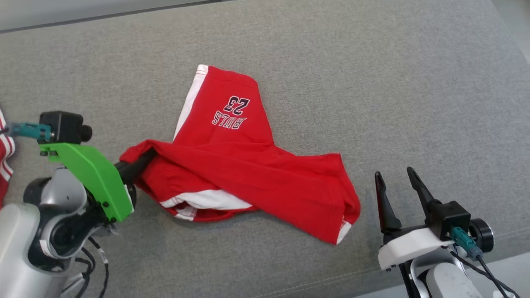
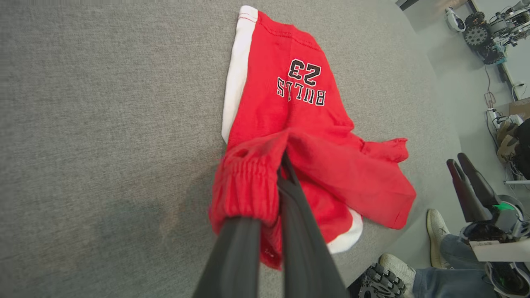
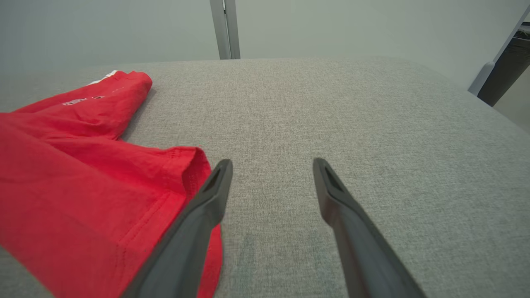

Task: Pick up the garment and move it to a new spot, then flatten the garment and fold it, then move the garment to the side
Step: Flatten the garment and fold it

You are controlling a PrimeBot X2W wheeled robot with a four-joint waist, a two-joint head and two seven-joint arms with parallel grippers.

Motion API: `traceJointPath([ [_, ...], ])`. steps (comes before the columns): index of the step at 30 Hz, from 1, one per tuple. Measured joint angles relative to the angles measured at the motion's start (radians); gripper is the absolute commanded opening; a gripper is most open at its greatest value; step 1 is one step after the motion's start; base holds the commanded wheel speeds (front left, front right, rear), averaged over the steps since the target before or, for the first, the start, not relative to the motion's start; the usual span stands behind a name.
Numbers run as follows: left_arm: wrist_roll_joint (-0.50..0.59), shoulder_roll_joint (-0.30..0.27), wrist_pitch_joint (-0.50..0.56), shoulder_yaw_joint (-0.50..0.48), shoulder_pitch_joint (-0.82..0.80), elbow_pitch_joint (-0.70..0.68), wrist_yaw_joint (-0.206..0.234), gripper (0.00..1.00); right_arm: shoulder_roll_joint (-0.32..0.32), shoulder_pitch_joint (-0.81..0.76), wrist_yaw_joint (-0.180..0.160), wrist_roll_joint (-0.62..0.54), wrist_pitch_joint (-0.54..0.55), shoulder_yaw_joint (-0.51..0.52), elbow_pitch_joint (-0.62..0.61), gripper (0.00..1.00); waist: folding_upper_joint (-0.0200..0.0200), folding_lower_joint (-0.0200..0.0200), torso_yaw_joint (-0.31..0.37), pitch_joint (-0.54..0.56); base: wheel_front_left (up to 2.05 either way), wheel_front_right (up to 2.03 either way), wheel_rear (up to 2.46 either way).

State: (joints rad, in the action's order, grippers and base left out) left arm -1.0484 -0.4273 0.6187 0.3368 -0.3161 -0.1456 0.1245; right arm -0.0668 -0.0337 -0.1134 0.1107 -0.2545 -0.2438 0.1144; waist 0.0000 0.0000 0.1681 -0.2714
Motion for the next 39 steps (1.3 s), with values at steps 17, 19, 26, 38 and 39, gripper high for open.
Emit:
traceJointPath([
  [17,0.01,-0.03,0.109,-0.007,-0.084,0.17,0.0,1.0,0.008,0.035,0.008,-0.007,0.0,-0.022,-0.008,1.0,0.0,0.0,0.147,-0.069,0.0,0.0,0.0],
  [19,0.014,-0.029,0.1,-0.008,-0.084,0.169,0.0,1.0,0.004,0.041,0.017,-0.023,0.0,-0.033,-0.027,1.0,0.0,0.0,0.142,-0.065,0.0,0.0,0.0],
  [26,0.024,-0.028,0.057,-0.013,-0.081,0.134,0.0,1.0,-0.053,0.056,0.087,-0.085,0.0,-0.114,-0.077,1.0,0.0,0.0,0.102,-0.04,0.0,0.0,0.0],
  [38,0.167,-0.073,-0.096,-0.081,-0.03,0.003,0.0,1.0,-0.126,-0.077,0.139,-0.121,0.0,-0.179,-0.067,1.0,0.0,0.0,-0.011,-0.012,0.0,0.0,0.0],
  [39,0.175,-0.071,-0.12,-0.098,-0.027,-0.008,0.0,1.0,-0.126,-0.083,0.14,-0.121,0.0,-0.183,-0.065,1.0,0.0,0.0,-0.021,-0.011,0.0,0.0,0.0],
])
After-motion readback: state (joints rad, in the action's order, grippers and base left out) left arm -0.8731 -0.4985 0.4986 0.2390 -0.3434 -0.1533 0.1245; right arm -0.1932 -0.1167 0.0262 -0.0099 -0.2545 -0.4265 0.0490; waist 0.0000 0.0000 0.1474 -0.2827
